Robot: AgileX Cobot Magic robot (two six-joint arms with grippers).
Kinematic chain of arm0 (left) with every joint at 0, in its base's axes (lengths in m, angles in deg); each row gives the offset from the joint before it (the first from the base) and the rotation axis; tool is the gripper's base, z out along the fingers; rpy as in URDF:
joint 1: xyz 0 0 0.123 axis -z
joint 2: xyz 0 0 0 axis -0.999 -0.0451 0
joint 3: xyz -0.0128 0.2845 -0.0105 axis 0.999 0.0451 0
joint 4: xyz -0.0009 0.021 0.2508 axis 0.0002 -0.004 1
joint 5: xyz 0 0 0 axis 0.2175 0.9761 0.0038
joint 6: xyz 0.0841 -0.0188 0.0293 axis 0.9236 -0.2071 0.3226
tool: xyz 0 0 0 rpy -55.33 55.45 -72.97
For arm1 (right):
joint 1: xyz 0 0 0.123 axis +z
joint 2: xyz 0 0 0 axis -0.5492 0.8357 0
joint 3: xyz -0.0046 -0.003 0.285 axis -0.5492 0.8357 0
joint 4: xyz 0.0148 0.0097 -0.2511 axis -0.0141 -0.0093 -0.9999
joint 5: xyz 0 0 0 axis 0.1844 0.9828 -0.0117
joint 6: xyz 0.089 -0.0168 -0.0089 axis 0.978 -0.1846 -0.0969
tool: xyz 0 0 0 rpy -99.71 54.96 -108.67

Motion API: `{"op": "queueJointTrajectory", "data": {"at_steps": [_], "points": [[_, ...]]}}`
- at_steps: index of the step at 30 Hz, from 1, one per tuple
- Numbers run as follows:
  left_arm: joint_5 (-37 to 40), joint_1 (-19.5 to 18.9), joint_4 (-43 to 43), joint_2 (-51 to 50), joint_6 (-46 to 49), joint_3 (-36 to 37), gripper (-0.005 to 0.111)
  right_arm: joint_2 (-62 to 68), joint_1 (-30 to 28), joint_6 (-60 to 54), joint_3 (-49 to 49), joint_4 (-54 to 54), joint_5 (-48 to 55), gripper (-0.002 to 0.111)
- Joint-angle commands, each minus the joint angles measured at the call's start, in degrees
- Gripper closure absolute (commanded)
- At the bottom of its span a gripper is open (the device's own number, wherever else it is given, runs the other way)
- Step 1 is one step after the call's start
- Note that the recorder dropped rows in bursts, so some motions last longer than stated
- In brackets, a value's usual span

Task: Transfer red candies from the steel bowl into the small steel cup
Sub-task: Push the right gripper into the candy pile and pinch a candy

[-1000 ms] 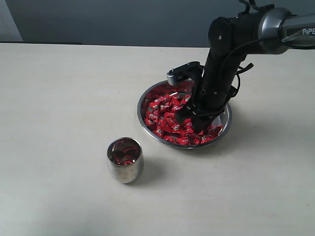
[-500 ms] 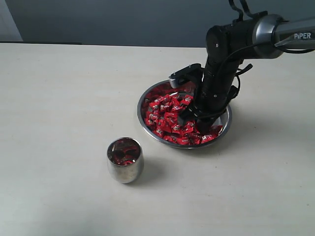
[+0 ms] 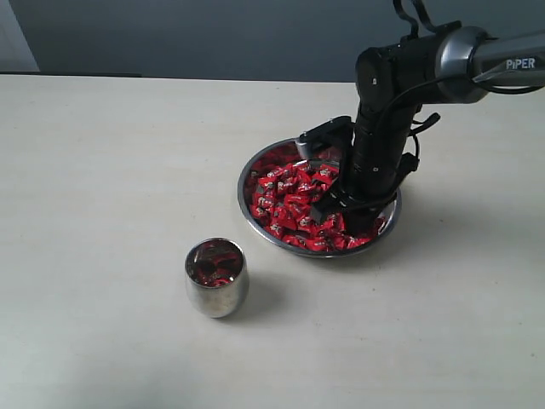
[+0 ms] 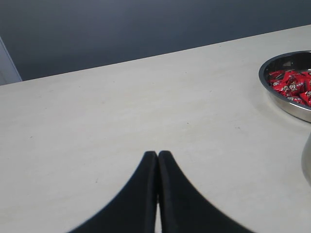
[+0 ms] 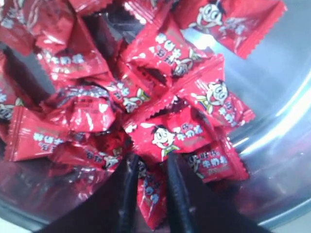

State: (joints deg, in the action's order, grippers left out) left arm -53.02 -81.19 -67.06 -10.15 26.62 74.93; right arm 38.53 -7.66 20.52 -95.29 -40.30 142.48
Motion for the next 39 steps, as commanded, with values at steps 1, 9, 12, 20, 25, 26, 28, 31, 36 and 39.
{"op": "queueJointTrajectory", "data": {"at_steps": [1,9,12,20,25,26,28,31,36,39], "points": [[-0.4,0.4,0.0,0.2,-0.3,-0.1,0.106,-0.1,-0.4,-2.2,0.2,0.6,1.2,0.086],[-0.4,0.4,0.0,0.2,-0.3,-0.1,0.106,-0.1,-0.4,-3.9,0.2,1.6,0.7,0.086],[-0.4,0.4,0.0,0.2,-0.3,-0.1,0.106,-0.1,-0.4,-4.1,0.2,1.6,0.7,0.086],[-0.4,0.4,0.0,0.2,-0.3,-0.1,0.106,-0.1,-0.4,-5.0,0.2,1.6,0.7,0.086],[-0.4,0.4,0.0,0.2,-0.3,-0.1,0.106,-0.1,-0.4,-5.0,0.2,1.6,0.2,0.063],[-0.4,0.4,0.0,0.2,-0.3,-0.1,0.106,-0.1,-0.4,-5.0,0.2,1.6,0.0,0.059],[-0.4,0.4,0.0,0.2,-0.3,-0.1,0.106,-0.1,-0.4,-5.0,0.2,1.6,-0.3,0.059],[-0.4,0.4,0.0,0.2,-0.3,-0.1,0.106,-0.1,-0.4,-4.7,0.2,1.6,-0.8,0.060],[-0.4,0.4,0.0,0.2,-0.3,-0.1,0.106,-0.1,-0.4,-3.7,0.2,1.8,-2.6,0.074],[-0.4,0.4,0.0,0.2,-0.3,-0.1,0.106,-0.1,-0.4,-3.4,0.2,1.9,-5.3,0.077]]}}
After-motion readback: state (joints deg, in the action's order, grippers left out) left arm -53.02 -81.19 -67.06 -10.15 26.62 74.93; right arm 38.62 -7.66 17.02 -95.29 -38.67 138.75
